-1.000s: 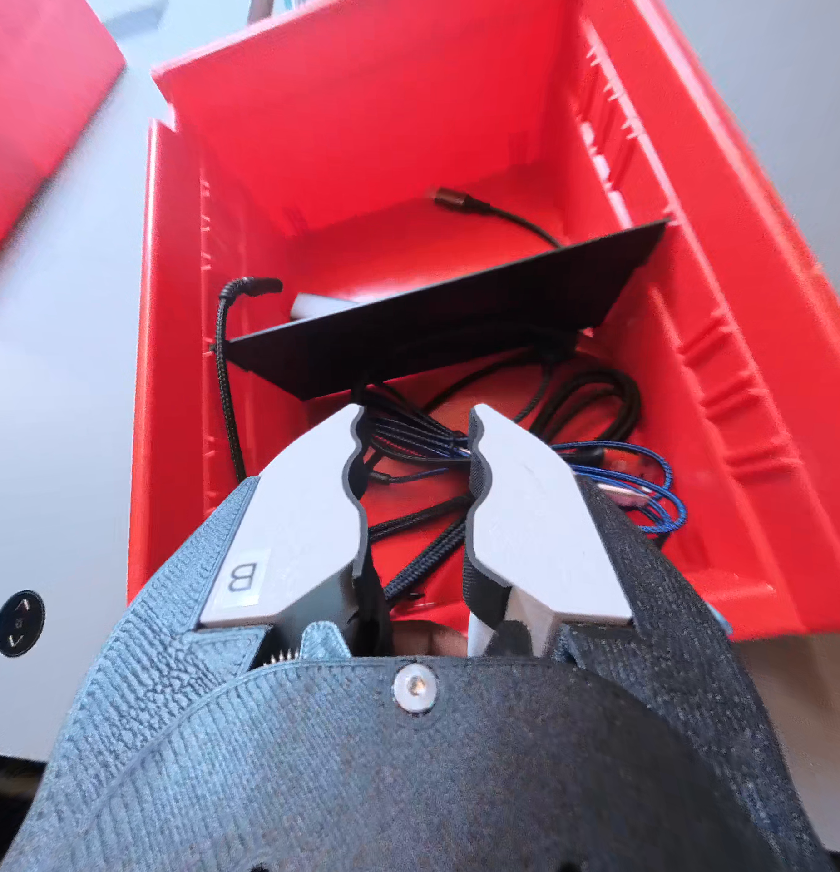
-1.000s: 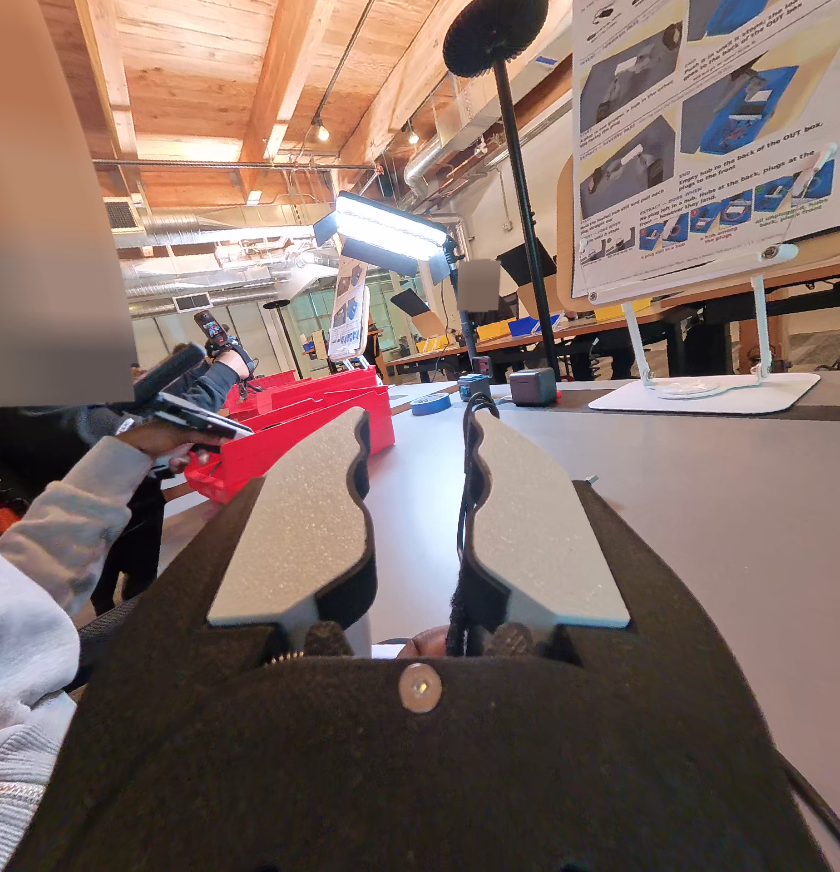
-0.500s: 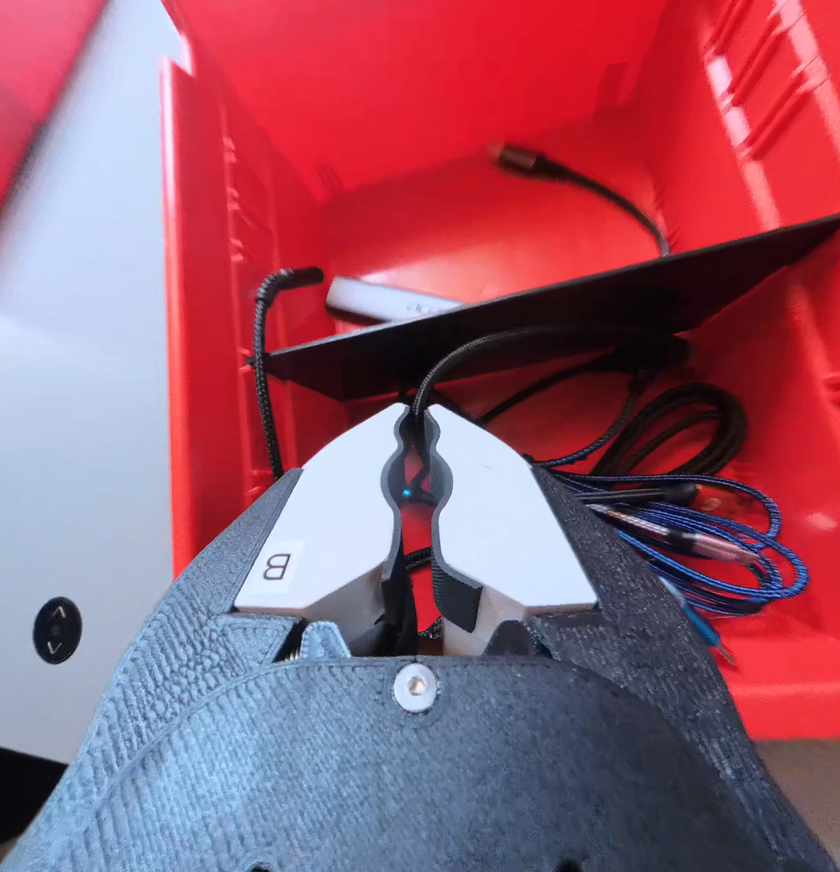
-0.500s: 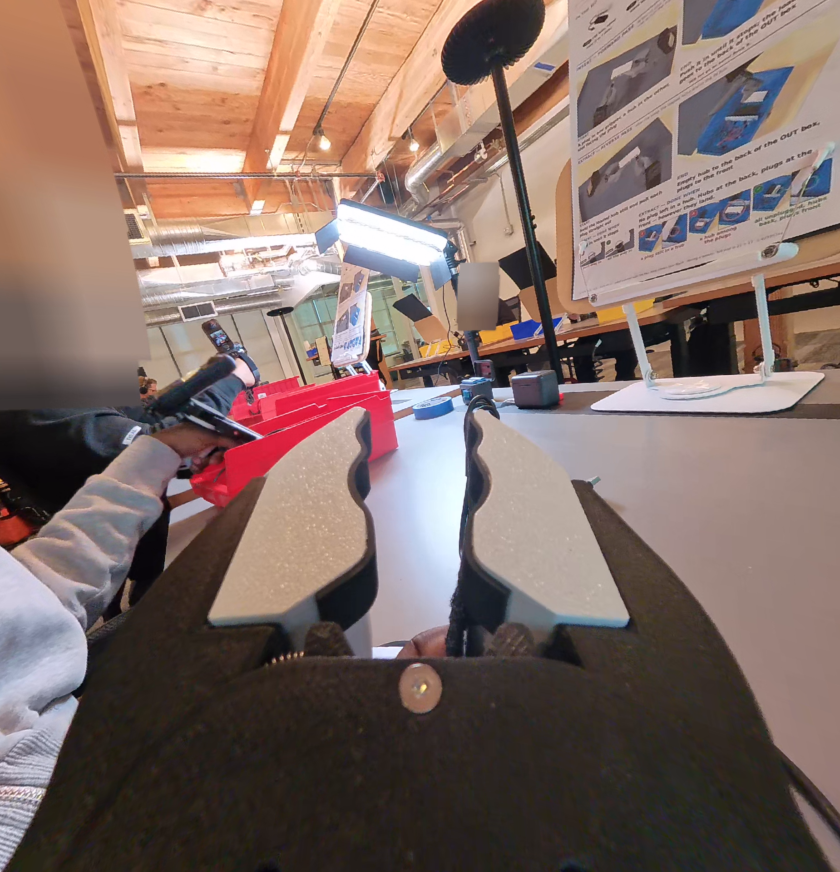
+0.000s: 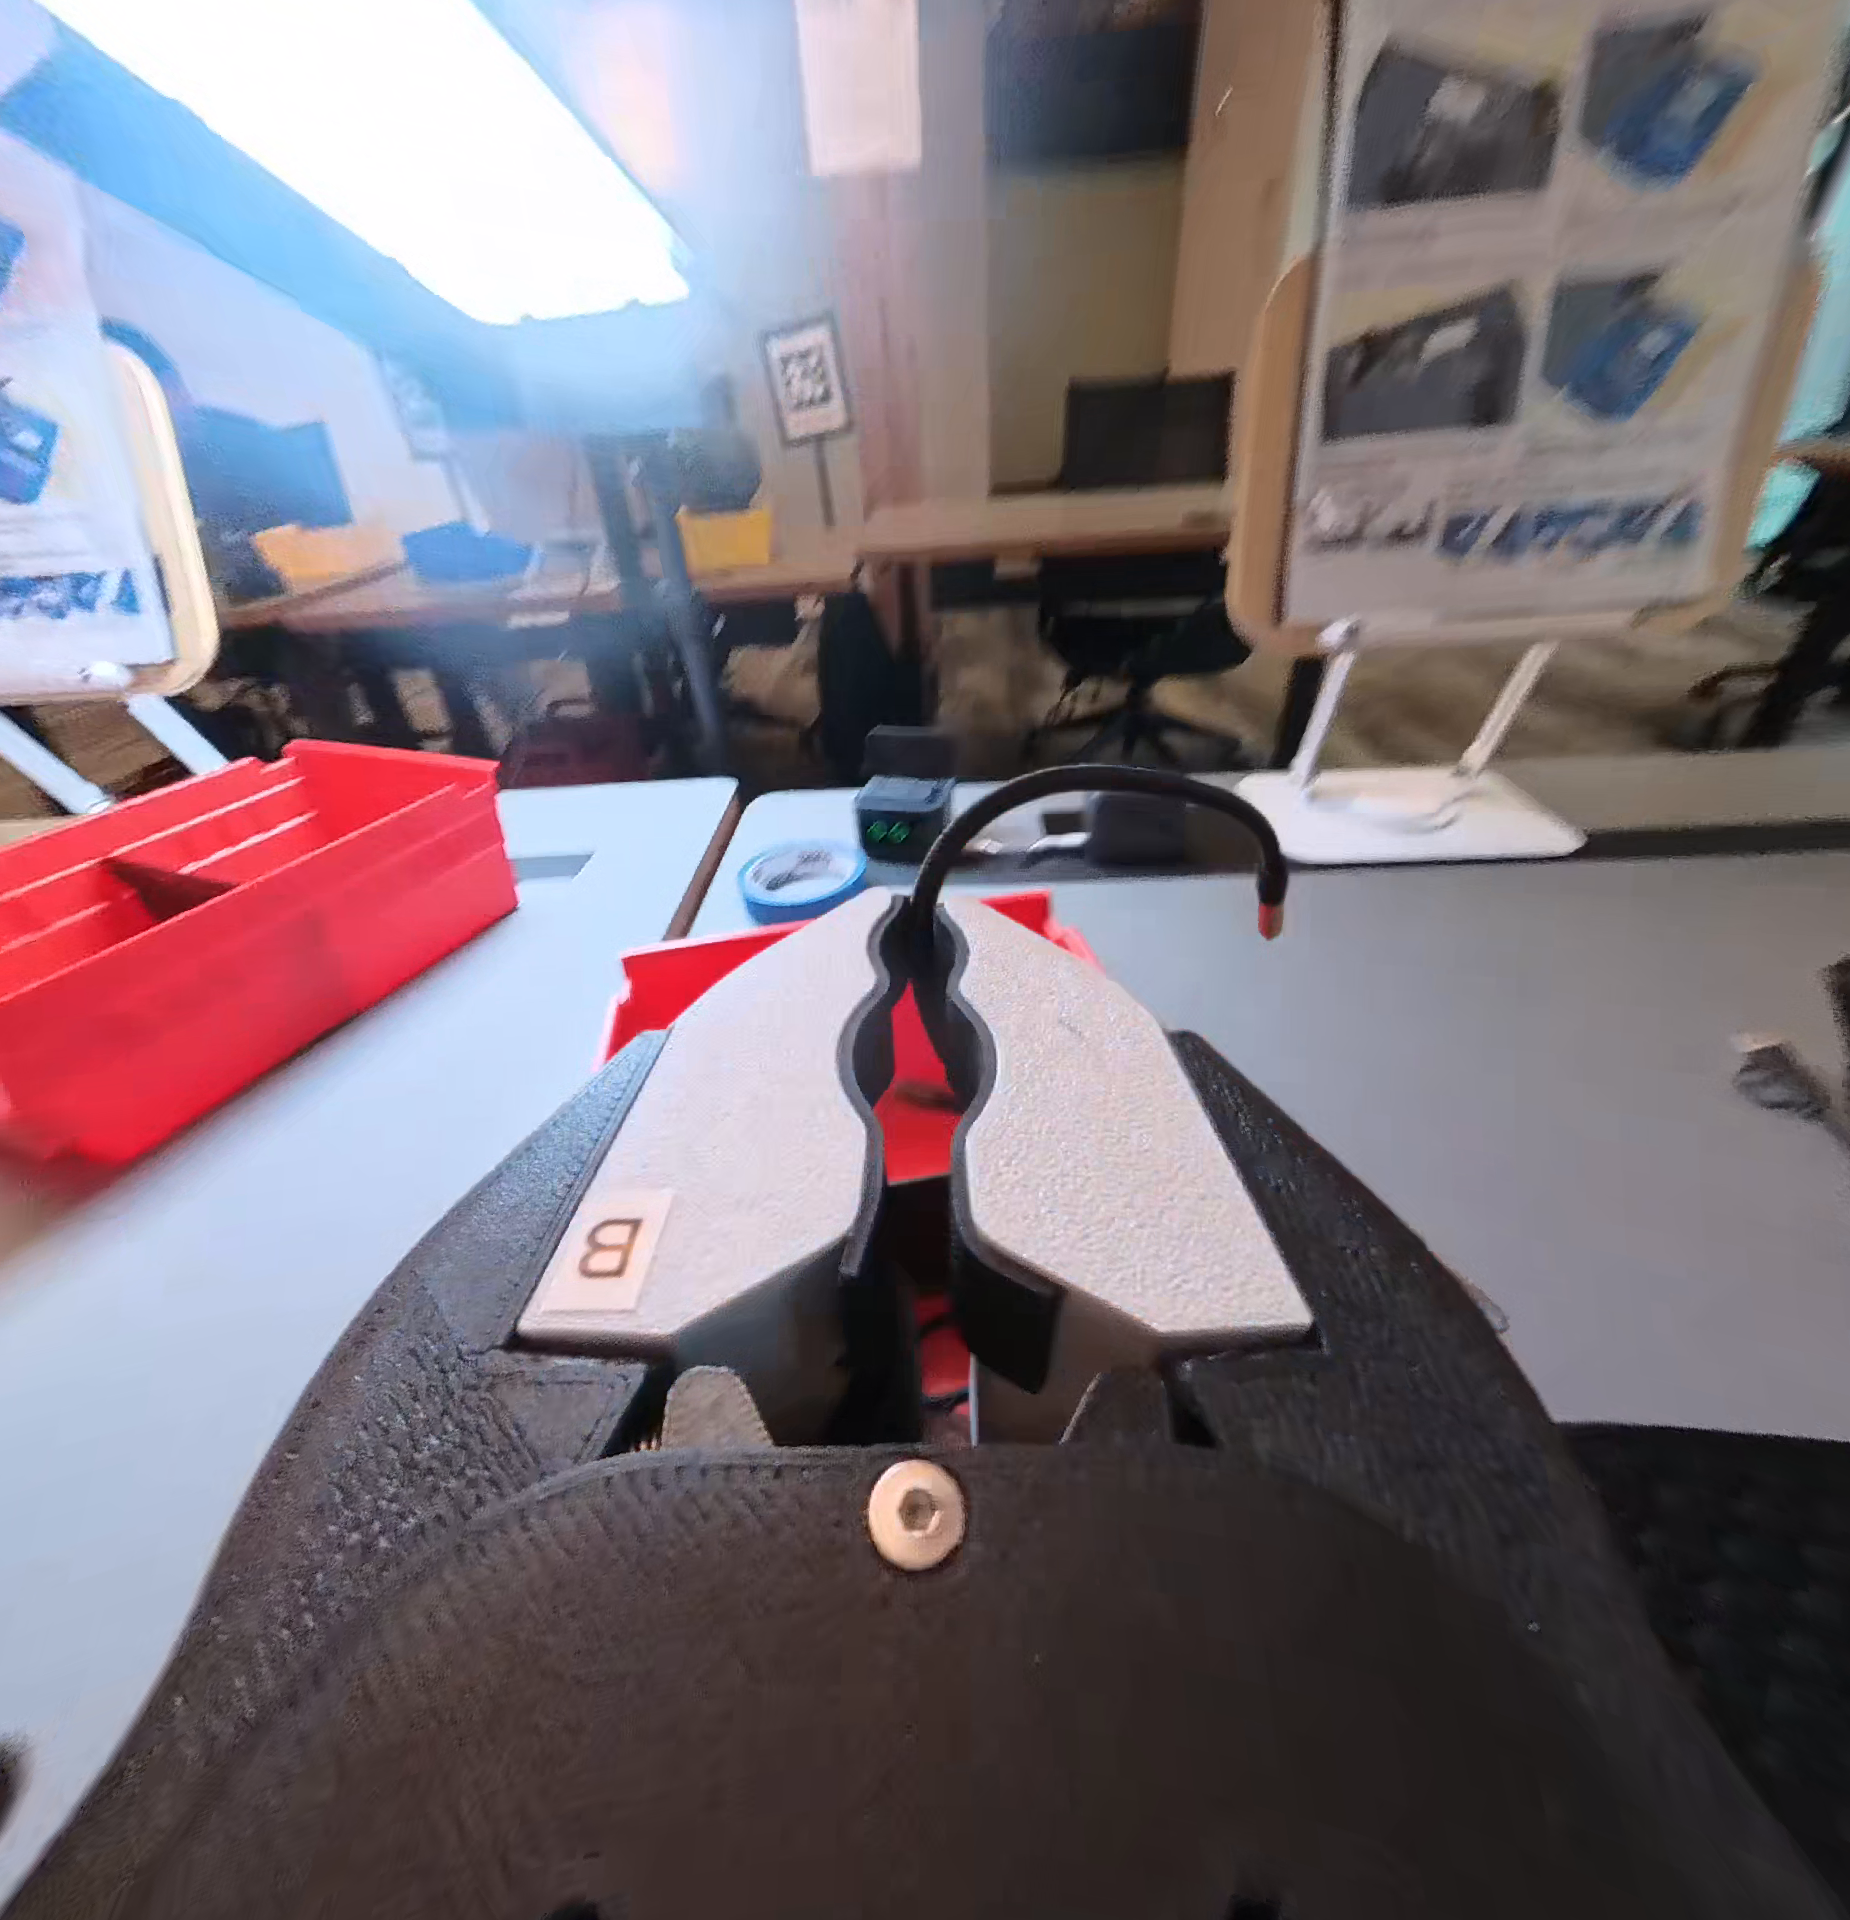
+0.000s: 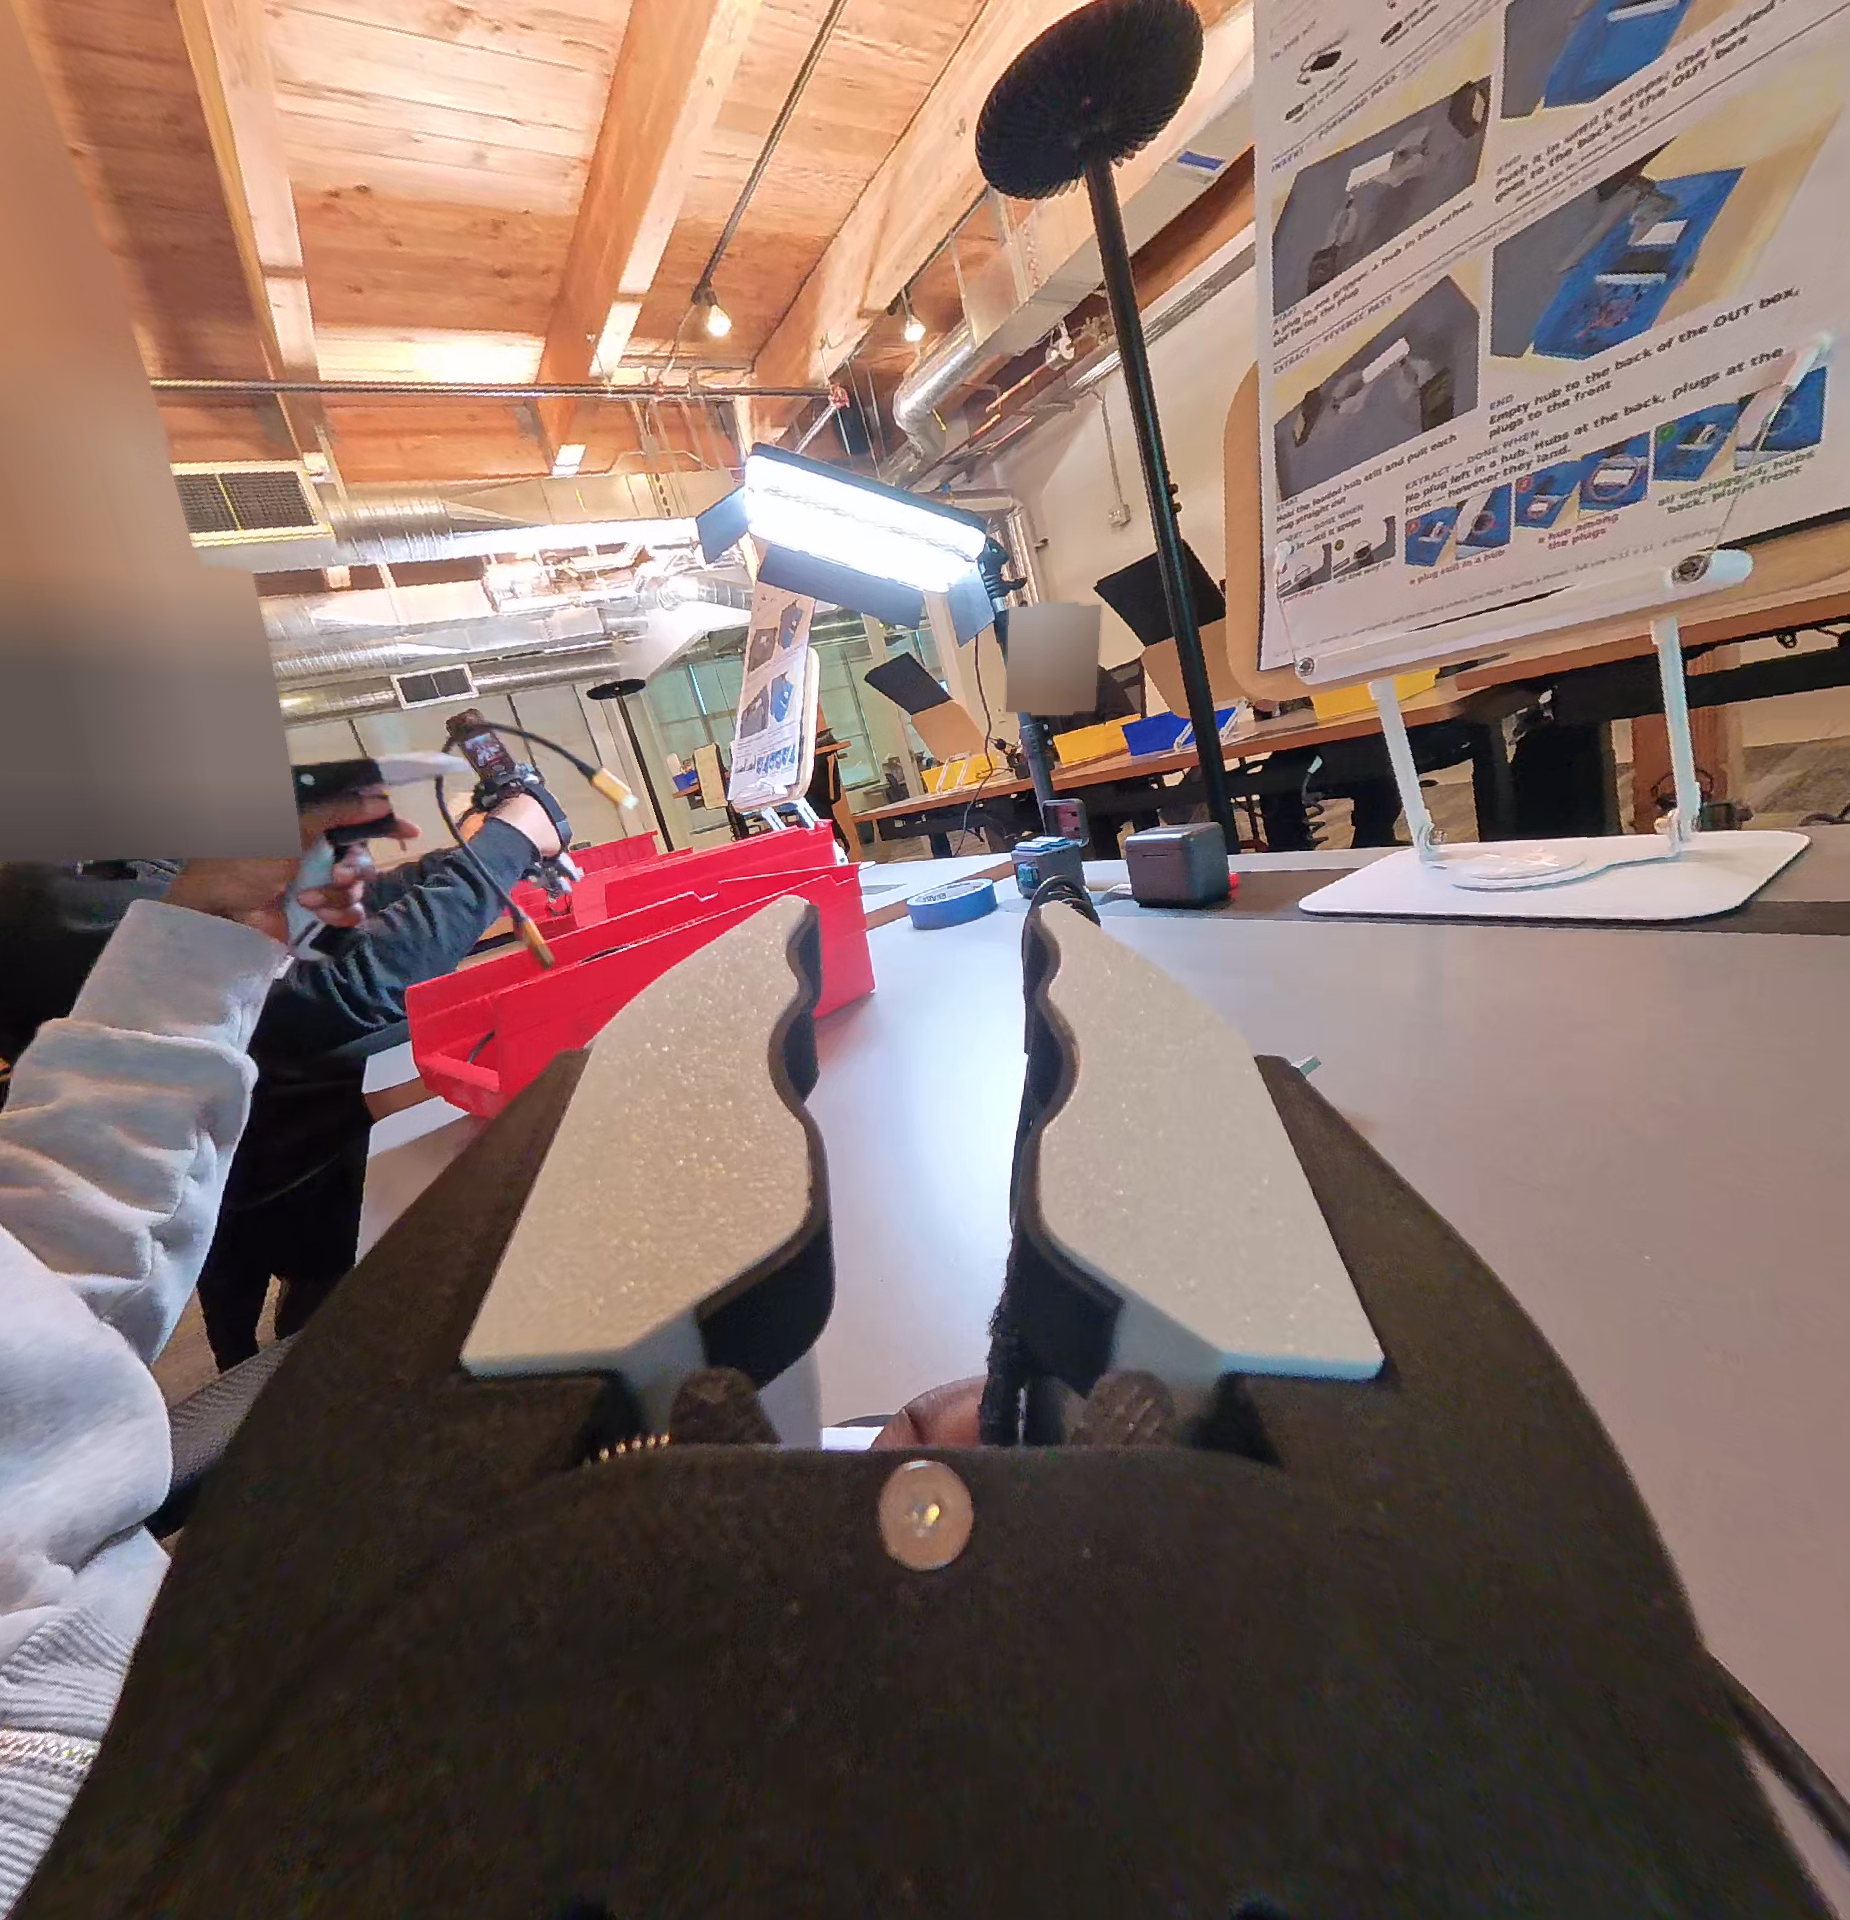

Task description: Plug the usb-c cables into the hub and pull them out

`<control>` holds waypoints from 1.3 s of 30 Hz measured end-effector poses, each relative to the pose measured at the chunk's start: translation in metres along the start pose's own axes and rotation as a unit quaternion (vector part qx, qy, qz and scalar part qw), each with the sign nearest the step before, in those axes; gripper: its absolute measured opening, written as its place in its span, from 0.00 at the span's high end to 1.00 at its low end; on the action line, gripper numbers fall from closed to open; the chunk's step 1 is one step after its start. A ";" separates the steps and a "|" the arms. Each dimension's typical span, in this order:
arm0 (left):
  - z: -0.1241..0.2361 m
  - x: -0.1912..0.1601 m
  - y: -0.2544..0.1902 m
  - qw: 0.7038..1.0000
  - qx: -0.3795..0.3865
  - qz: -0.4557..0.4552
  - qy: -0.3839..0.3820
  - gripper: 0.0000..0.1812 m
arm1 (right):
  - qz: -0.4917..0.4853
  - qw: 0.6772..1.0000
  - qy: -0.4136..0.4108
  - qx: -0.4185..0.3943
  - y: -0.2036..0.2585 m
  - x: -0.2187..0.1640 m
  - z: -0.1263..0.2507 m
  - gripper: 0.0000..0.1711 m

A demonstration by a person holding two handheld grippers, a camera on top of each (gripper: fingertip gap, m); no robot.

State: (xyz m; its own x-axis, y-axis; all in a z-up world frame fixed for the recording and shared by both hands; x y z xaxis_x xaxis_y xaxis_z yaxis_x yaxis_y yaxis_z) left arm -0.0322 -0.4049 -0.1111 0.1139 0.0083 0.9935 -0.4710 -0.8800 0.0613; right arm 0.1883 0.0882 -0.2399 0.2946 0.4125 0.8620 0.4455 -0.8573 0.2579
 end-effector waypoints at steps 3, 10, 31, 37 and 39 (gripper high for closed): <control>0.002 0.008 -0.019 0.997 -0.054 0.033 -0.040 0.98 | 0.003 1.000 0.001 0.002 0.001 0.000 0.000 0.78; -0.016 -0.004 -0.100 0.936 -0.278 0.205 -0.069 0.97 | 0.091 0.996 -0.019 0.011 0.015 0.002 -0.003 0.69; -0.030 -0.078 -0.230 0.792 -0.479 0.367 0.090 0.97 | 0.491 0.869 0.010 0.065 0.112 -0.005 -0.036 0.85; -0.030 -0.083 -0.234 0.775 -0.492 0.383 0.103 0.97 | 0.486 0.872 0.015 0.057 0.108 -0.005 -0.036 0.93; -0.030 -0.084 -0.234 0.773 -0.492 0.387 0.104 0.97 | 0.482 0.874 0.011 0.056 0.107 -0.004 -0.035 0.90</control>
State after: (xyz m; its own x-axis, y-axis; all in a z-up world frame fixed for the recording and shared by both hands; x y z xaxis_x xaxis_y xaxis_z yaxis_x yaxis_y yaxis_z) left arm 0.0423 -0.1858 -0.2057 -0.6306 -0.1732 0.7565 -0.7760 0.1272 -0.6178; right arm 0.2052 -0.0159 -0.2008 0.5633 -0.4921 0.6637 0.0790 -0.7675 -0.6362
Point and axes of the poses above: each gripper's, where its closed fingertips meet, z back along the fingers, x out of its top, y = z × x across the jaws, the point moved 9 cm from there along z, back along the fingers, and after that the axes turned 7 degrees about -y, right-handed, at the moved point
